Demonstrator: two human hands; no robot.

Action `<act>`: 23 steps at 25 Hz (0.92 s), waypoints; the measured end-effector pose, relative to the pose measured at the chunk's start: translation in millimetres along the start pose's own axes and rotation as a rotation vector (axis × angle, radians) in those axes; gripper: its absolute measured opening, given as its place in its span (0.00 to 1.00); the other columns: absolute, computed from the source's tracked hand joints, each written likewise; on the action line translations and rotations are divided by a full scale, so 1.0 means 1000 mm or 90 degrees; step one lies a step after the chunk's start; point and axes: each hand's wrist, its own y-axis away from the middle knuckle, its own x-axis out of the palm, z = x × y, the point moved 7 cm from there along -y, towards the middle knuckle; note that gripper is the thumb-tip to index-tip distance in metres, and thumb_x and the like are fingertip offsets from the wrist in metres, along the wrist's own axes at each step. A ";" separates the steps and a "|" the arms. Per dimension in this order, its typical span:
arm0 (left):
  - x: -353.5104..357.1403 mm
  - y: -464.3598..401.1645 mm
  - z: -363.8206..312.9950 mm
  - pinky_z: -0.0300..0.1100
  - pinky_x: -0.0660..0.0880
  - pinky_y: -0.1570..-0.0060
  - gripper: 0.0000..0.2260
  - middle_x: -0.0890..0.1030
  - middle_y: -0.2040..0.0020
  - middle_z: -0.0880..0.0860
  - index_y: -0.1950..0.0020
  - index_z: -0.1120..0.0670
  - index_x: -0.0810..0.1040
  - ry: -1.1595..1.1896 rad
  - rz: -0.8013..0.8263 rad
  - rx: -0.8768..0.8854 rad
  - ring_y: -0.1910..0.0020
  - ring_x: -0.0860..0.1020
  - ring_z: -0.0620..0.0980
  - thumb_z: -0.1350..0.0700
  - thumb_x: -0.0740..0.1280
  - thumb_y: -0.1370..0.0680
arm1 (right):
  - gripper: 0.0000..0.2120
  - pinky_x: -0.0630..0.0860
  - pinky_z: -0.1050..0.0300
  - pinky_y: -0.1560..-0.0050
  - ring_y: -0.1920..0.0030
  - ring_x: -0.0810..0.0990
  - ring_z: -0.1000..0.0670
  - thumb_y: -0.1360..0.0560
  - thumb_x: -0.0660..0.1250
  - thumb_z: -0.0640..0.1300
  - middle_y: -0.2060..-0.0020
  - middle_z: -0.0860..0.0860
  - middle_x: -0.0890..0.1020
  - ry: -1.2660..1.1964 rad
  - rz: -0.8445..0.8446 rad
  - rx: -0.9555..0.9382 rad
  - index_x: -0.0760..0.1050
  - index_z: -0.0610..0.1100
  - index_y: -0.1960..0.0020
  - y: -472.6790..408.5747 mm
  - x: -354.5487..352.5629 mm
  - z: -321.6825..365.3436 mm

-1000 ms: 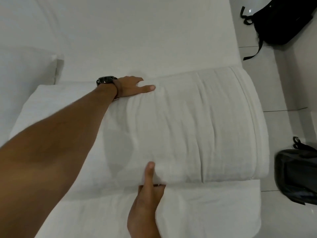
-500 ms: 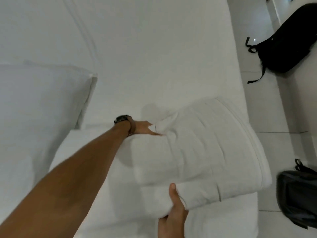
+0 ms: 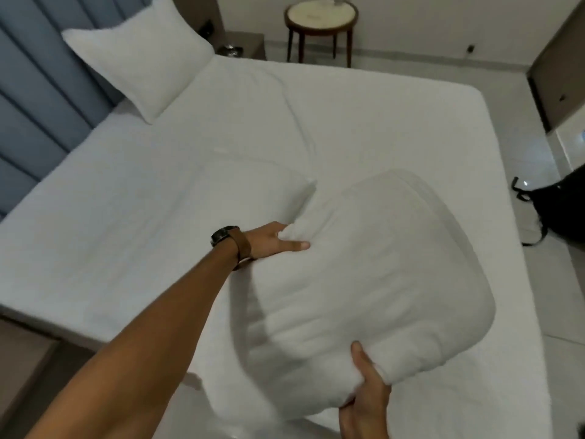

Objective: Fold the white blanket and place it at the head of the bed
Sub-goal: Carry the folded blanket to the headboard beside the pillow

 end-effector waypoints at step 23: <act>-0.433 0.464 0.341 0.51 0.79 0.36 0.26 0.88 0.46 0.45 0.38 0.45 0.84 0.138 -0.488 -0.091 0.48 0.87 0.48 0.31 0.70 0.29 | 0.26 0.87 0.45 0.46 0.42 0.87 0.33 0.28 0.74 0.41 0.39 0.33 0.86 0.221 0.496 0.188 0.81 0.31 0.33 0.311 0.445 -0.307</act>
